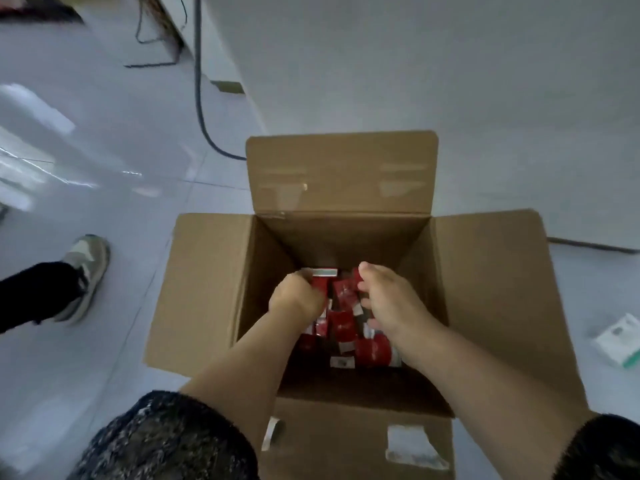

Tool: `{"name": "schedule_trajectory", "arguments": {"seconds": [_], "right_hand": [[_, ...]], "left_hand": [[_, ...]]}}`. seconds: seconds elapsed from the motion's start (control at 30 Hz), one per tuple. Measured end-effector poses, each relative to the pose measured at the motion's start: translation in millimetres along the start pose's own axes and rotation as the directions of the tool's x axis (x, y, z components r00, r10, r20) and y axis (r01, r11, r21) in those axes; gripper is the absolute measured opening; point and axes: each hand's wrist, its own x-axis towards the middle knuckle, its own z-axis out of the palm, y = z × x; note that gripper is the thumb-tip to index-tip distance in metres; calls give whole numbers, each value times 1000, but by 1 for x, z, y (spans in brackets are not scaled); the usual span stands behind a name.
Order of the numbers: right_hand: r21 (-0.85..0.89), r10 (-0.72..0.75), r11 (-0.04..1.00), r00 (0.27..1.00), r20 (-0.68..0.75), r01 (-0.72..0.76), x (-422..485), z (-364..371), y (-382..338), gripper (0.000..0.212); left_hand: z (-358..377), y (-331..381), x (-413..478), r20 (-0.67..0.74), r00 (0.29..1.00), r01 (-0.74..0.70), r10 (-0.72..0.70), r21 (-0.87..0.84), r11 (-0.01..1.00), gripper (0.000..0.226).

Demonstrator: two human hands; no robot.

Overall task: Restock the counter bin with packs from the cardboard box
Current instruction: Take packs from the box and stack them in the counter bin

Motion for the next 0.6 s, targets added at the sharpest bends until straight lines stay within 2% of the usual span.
{"name": "schedule_trajectory", "arguments": {"seconds": [0.1, 0.17, 0.23, 0.43, 0.6], "right_hand": [[37, 41, 999, 998, -45, -39, 31, 10, 23, 27], [27, 72, 997, 996, -59, -71, 48, 14, 35, 29], [30, 91, 996, 993, -76, -89, 65, 16, 43, 31], [44, 169, 985, 979, -110, -166, 96, 18, 61, 33], [20, 194, 981, 961, -197, -194, 109, 23, 67, 35]], "left_hand": [[32, -16, 46, 119, 993, -41, 11, 252, 967, 42], [50, -22, 73, 191, 981, -124, 40, 452, 884, 52], [65, -24, 98, 260, 962, -218, 78, 568, 793, 56], [94, -21, 145, 353, 932, -298, 79, 628, 718, 67], [110, -41, 160, 423, 906, -260, -7, 570, 779, 58]]}}
